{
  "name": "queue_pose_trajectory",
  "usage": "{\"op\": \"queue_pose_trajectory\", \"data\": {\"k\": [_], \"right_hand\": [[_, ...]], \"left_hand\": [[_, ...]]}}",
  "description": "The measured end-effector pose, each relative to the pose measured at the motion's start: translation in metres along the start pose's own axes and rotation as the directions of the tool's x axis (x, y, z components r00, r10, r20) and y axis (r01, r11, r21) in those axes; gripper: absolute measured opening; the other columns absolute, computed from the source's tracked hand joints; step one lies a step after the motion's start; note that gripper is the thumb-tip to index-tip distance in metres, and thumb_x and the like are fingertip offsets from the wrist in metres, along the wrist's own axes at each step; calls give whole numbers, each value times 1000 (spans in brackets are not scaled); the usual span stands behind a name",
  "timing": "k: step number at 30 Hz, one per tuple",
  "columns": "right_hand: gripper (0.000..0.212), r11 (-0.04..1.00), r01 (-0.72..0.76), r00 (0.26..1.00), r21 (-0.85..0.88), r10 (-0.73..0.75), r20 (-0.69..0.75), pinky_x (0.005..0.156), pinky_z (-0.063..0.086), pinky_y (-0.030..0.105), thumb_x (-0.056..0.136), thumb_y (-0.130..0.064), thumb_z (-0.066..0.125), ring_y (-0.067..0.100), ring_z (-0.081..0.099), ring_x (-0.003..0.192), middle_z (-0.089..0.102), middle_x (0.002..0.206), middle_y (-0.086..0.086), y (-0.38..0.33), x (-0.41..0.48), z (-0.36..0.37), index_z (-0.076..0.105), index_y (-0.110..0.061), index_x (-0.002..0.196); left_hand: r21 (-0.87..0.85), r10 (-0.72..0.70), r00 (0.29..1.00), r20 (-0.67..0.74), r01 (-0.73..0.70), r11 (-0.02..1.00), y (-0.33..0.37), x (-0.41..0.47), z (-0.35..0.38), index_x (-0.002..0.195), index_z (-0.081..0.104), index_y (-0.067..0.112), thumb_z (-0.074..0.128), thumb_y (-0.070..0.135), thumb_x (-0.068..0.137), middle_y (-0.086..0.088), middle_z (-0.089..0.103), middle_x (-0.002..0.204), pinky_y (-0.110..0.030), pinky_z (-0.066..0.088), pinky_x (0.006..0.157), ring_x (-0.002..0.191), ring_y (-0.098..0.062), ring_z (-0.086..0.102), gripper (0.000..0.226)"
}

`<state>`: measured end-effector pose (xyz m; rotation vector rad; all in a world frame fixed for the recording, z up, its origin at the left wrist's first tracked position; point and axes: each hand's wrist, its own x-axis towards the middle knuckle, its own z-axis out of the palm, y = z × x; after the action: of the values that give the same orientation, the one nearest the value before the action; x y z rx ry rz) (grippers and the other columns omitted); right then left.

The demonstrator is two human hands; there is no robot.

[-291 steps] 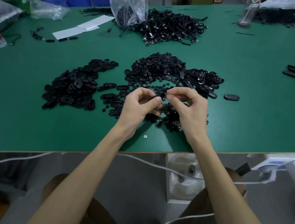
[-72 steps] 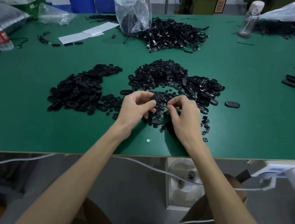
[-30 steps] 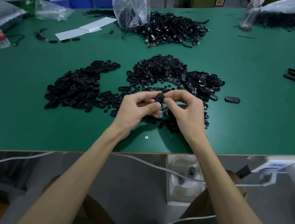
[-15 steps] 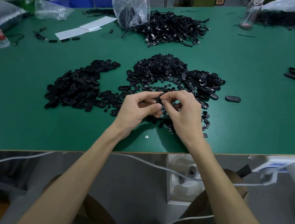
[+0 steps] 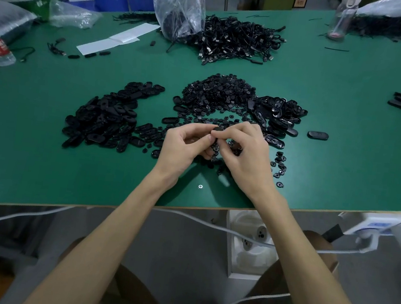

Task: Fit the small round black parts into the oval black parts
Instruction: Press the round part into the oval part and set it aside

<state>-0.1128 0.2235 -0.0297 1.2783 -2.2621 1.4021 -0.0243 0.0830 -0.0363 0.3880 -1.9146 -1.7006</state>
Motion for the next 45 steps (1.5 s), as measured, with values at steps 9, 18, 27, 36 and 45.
{"op": "queue_pose_trajectory", "data": {"k": [9, 18, 27, 36, 45], "right_hand": [[14, 989, -110, 994, 103, 112, -12, 81, 43, 8, 97, -15, 69, -1, 61, 90, 69, 102, -1, 2, 4, -3, 76, -15, 110], [13, 982, -139, 990, 126, 141, -2, 77, 52, 17, 94, -17, 74, 5, 65, 82, 71, 92, -4, 1, 3, 1, 72, -14, 107], [20, 965, -157, 987, 208, 147, 64, 73, 55, 24, 92, -10, 74, 8, 64, 78, 68, 85, -5, 4, 3, 3, 65, -16, 108], [19, 954, -164, 986, 251, 149, 78, 68, 51, 18, 89, -7, 73, 9, 62, 74, 67, 82, -3, 2, 2, 1, 66, -16, 103], [15, 950, -166, 986, 264, 160, 42, 66, 49, 15, 89, -8, 74, 1, 59, 71, 67, 81, -8, 3, 1, 0, 66, -17, 98]], "left_hand": [[48, 10, 999, 45, -12, 999, 2, -1, 2, 108, 76, 9, 70, -3, 95, -6, 75, 84, -28, 59, 62, 74, -16, 69, 18], [144, 73, 997, 31, -76, 987, -1, -1, 4, 115, 74, 8, 61, -10, 97, 0, 78, 101, -20, 58, 76, 78, -10, 76, 29], [210, 95, 995, 34, -100, 972, 0, -1, 4, 117, 74, 3, 59, -11, 96, 0, 77, 104, -17, 57, 80, 87, -8, 75, 30], [140, 68, 997, 49, -74, 987, 3, -3, 2, 113, 75, 8, 63, -12, 94, -8, 78, 107, -26, 60, 83, 91, -18, 76, 30], [43, 42, 998, 52, -44, 998, 5, -3, 1, 111, 76, 5, 69, -11, 92, -4, 80, 98, -23, 59, 73, 76, -13, 74, 26]]}}
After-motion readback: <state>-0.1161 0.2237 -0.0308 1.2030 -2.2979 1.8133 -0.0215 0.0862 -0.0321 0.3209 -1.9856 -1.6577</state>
